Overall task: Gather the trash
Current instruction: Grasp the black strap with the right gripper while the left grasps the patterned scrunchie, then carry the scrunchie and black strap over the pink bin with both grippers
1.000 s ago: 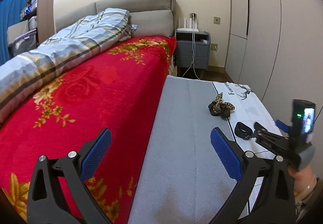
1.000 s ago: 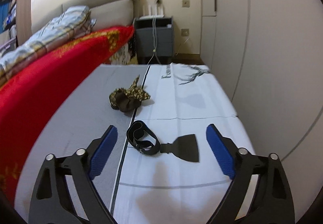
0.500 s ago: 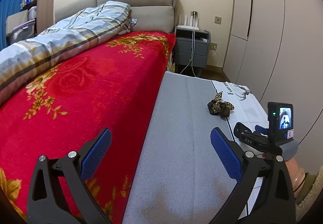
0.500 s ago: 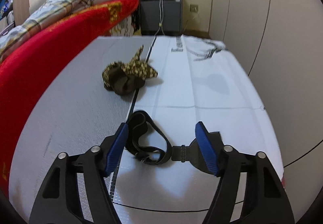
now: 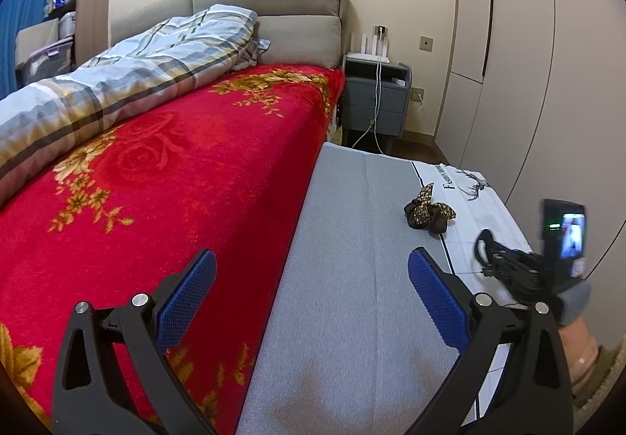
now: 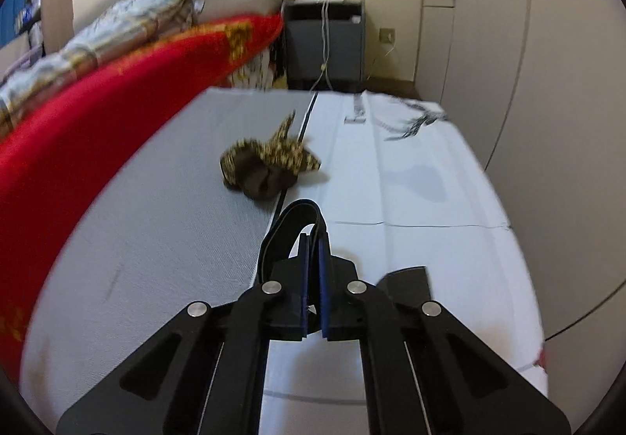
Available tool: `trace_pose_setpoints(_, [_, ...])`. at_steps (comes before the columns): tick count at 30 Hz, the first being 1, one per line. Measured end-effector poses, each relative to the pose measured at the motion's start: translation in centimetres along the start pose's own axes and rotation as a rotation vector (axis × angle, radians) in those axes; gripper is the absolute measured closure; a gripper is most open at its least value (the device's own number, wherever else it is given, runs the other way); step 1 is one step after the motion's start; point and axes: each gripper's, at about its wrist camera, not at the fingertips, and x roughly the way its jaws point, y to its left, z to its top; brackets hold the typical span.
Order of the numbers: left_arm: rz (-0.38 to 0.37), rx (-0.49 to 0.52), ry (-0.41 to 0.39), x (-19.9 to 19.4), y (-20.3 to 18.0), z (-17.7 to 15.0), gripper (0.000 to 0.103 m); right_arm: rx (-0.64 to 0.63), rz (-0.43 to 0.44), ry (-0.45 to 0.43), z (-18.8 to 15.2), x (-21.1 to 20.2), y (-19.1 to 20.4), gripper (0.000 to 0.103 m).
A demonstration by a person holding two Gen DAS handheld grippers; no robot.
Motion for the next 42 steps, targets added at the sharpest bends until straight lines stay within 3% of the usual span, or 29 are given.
trace_pose_setpoints(6, [-0.028, 0.028, -0.083, 0.9, -2.7, 2.0, 0.008, -0.032, 0.025, -0.074, 0.5, -7.8, -2.3, 0.098])
trace_pose_setpoints(12, [-0.103, 0.139, -0.148, 6.6, -9.6, 3.3, 0.008, -0.012, 0.011, -0.096, -1.0, -13.6, -6.0, 0.098])
trace_pose_setpoints(19, [-0.205, 0.108, -0.025, 15.2, -14.4, 2.9, 0.008, 0.053, 0.013, -0.055, -3.9, -15.5, -9.3, 0.098])
trace_pose_setpoints(24, [-0.173, 0.081, 0.045, 20.3, -15.8, 1.9, 0.008, 0.071, 0.018, -0.034, -5.3, -15.6, -10.5, 0.098])
trace_pose_setpoints(32, [-0.148, 0.120, 0.135, 24.3, -17.0, 1.1, 0.010, 0.076, 0.034, -0.029, -5.7, -15.1, -11.0, 0.098])
trace_pose_setpoints(33, [-0.154, 0.118, 0.155, 24.7, -17.0, 1.2, 0.012, 0.078, 0.035, -0.027, -5.7, -15.0, -11.1, 0.098])
trace_pose_setpoints(34, [-0.156, 0.115, 0.167, 25.0, -17.0, 1.2, 0.021, 0.080, 0.034, -0.026, -5.8, -15.0, -11.1, 0.098])
trace_pose_setpoints(36, [-0.165, 0.110, 0.207, 25.7, -16.9, 1.2, 0.052, 0.083, 0.037, -0.023, -5.8, -14.9, -11.1, 0.098])
trace_pose_setpoints(37, [-0.186, 0.106, 0.225, 26.0, -16.8, 1.1, 0.080, 0.083, 0.036, -0.022, -5.9, -15.0, -11.1, 0.098])
trace_pose_setpoints(39, [-0.196, 0.099, 0.226, 26.0, -16.6, 1.0, 0.089, 0.083, 0.037, -0.018, -5.9, -14.9, -10.9, 0.098])
trace_pose_setpoints(42, [-0.201, 0.107, 0.222, 24.7, -16.3, 1.1, 0.091, 0.079, 0.037, -0.021, -5.8, -15.1, -10.8, 0.098])
